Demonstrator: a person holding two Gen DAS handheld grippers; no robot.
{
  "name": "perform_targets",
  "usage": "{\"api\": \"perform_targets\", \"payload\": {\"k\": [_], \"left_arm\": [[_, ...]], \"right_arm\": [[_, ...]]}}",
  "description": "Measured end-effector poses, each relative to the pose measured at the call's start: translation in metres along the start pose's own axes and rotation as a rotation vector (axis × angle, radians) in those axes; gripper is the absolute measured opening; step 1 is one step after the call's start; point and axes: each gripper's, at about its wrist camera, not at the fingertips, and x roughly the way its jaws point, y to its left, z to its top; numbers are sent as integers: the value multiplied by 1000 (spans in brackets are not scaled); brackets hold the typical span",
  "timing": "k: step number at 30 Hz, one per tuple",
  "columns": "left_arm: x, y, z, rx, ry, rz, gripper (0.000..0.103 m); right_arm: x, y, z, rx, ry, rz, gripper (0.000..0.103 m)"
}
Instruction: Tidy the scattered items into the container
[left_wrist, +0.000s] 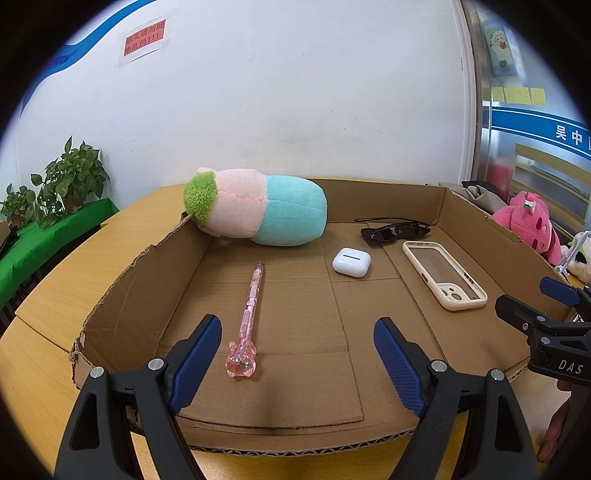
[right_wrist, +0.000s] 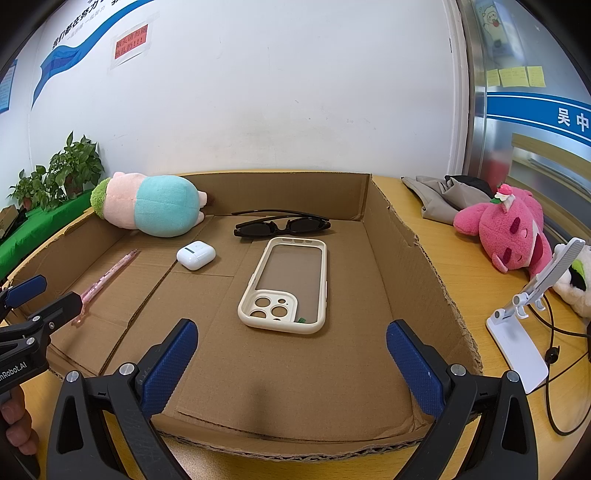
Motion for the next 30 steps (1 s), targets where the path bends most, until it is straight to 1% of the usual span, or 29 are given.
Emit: {"api": "perform_targets", "payload": {"k": [30], "left_arm": [[-6,-2,-3,1,0,0,85]], "right_arm": [[0,0,0,0,0,0,103]]}}
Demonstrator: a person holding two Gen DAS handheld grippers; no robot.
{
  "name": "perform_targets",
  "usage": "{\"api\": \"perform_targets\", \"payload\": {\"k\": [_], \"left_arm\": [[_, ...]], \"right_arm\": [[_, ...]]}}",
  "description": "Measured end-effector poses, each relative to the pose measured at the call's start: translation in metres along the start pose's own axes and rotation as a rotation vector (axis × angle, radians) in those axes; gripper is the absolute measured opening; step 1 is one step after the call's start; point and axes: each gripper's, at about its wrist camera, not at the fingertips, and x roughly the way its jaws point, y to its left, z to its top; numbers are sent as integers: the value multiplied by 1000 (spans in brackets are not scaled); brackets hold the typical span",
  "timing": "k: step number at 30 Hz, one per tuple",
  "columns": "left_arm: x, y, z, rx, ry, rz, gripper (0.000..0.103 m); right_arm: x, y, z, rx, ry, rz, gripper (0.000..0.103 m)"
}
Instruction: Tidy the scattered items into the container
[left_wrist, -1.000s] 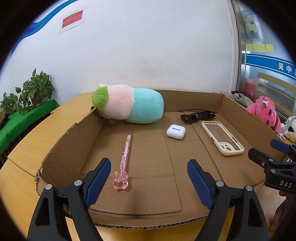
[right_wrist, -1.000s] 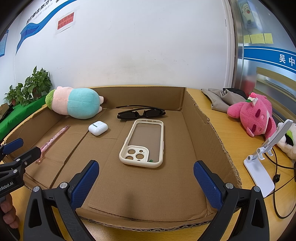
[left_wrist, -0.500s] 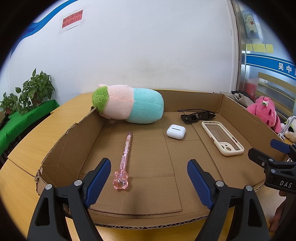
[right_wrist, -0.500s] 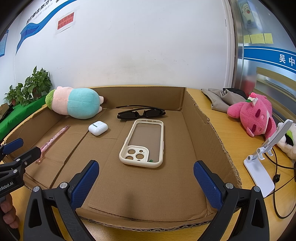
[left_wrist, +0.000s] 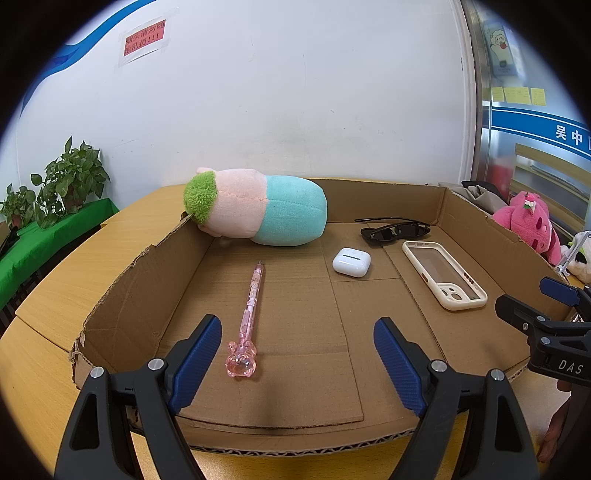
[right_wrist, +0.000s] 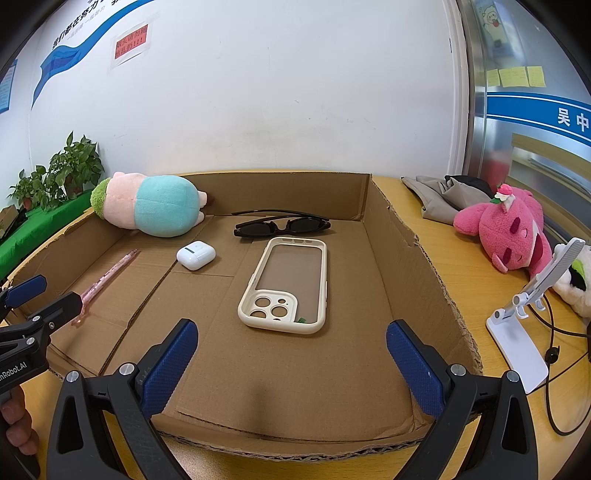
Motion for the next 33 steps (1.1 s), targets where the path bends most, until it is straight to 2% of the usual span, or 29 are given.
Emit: {"api": "perform_targets", "payload": {"k": [31,33], "left_arm": [[-6,-2,-3,5,-1,-2,84],[-8,-1,-1,2,2,19,84]], "right_arm": [[0,2,0,-2,0,3,103],[0,2,-1,-4,6,7,103]]}}
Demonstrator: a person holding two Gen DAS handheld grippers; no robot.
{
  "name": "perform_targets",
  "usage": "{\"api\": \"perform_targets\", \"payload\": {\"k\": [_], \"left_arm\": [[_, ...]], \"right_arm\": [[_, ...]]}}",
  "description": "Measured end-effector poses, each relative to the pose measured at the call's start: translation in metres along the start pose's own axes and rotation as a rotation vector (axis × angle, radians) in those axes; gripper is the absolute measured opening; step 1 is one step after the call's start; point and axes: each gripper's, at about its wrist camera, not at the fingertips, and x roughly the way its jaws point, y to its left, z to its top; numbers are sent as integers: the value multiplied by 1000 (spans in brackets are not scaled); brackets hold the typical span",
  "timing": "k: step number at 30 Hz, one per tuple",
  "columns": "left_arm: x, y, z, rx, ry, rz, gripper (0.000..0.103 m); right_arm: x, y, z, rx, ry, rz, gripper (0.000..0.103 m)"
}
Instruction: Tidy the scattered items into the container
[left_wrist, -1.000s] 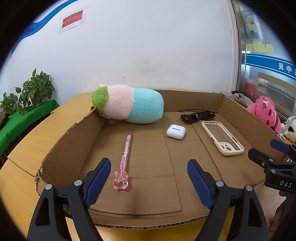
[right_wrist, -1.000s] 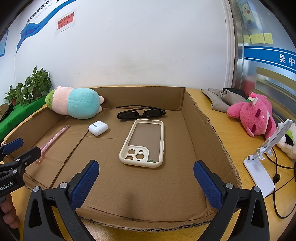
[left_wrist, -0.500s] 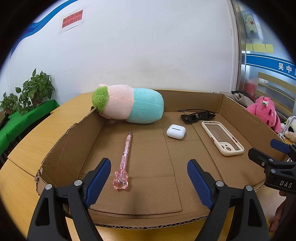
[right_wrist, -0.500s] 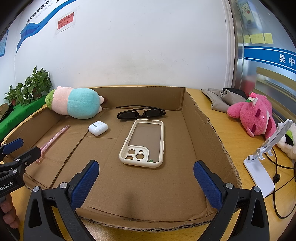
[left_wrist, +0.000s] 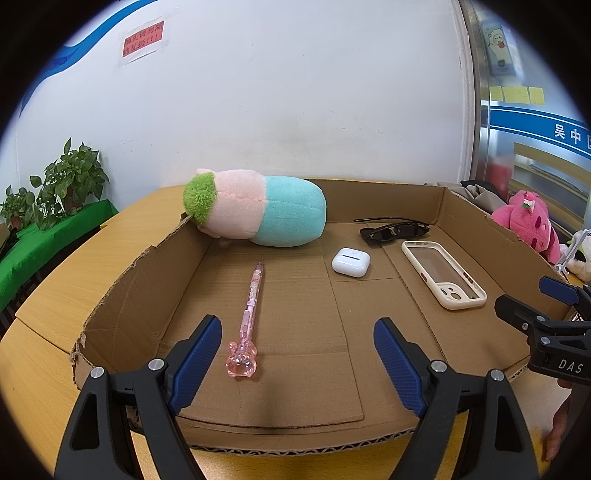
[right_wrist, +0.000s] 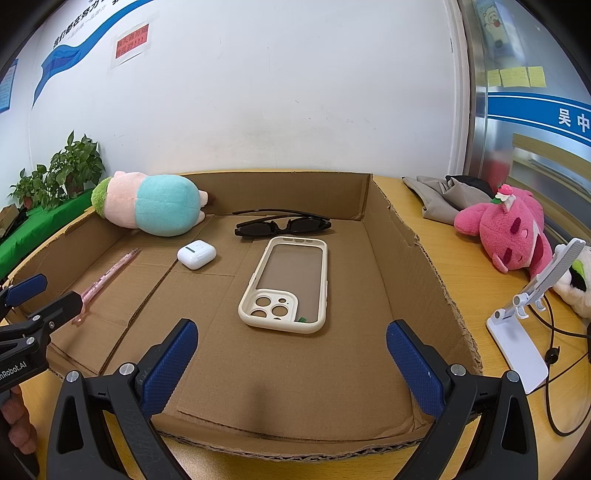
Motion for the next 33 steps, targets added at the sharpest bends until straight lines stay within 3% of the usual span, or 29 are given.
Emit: {"api": "perform_targets", "payload": {"k": [3,5,8,10,16,17,22,24,27,28,33], "left_arm": [[-15,14,9,-57,-3,27,84],[-30,26,15,-70,-14,8,84],[-47,39,12,15,36,26,84],[-55,51,-2,101,86,52,85],[-40,96,-65,293,336,34,85],[-38,103,-72,305,359,17,86],[-31,153,-80,249,421,-218,87],[-23,169,-81,256,431,-291,90],[-18,186,-81,316,413,-360,97],[-14,192,-82,329,411,-372,103],[-6,209,-78,352,394,-412,103]], "right_arm": [[-5,-5,5,10,46,40,103],[-17,-7,8,9,23,61,103],[-57,-17,7,-23,-28,64,103],[-76,-29,1,-51,-6,63,103],[-85,-75,-58,-166,252,98,103],[-85,-81,-69,-189,291,81,103],[-80,-112,-100,-229,394,-5,103],[-81,-126,-101,-184,406,39,103],[-74,-141,-103,-134,410,137,103],[-73,-145,-103,-138,394,141,103],[-76,-150,-104,-132,363,142,103]]}}
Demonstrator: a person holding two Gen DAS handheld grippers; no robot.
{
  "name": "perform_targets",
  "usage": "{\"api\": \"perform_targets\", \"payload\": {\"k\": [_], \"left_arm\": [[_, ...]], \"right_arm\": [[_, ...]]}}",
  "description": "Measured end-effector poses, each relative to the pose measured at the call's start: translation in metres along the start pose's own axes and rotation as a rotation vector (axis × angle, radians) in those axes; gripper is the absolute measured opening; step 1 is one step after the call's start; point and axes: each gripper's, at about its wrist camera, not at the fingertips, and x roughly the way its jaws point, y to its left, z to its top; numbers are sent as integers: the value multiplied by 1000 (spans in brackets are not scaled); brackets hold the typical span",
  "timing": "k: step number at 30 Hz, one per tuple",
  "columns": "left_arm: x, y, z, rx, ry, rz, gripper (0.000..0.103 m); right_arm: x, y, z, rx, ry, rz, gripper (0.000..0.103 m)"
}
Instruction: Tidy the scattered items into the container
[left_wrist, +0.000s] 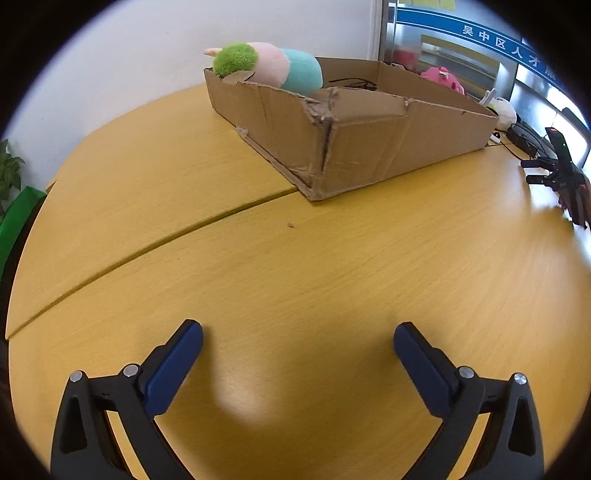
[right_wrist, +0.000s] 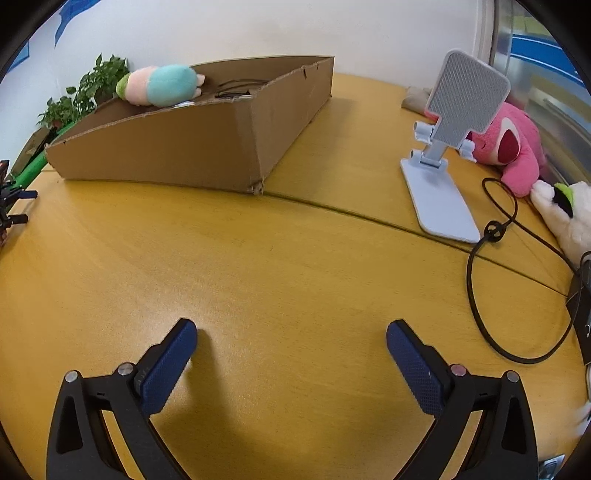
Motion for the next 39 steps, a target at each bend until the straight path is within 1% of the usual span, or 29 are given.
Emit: {"api": "perform_targets", "payload": {"k": [4,16,39], "left_arm": [[0,3,5,4,0,-6,103],[1,1,7,7,-1,-3,103],[-3,2,4,8,-3,-1,103]], "right_arm": [[-1,0,1,2,-1,-1,103],[0,1,1,0,-2,-2,103],[5,4,3,-8,-5,0,103]]}}
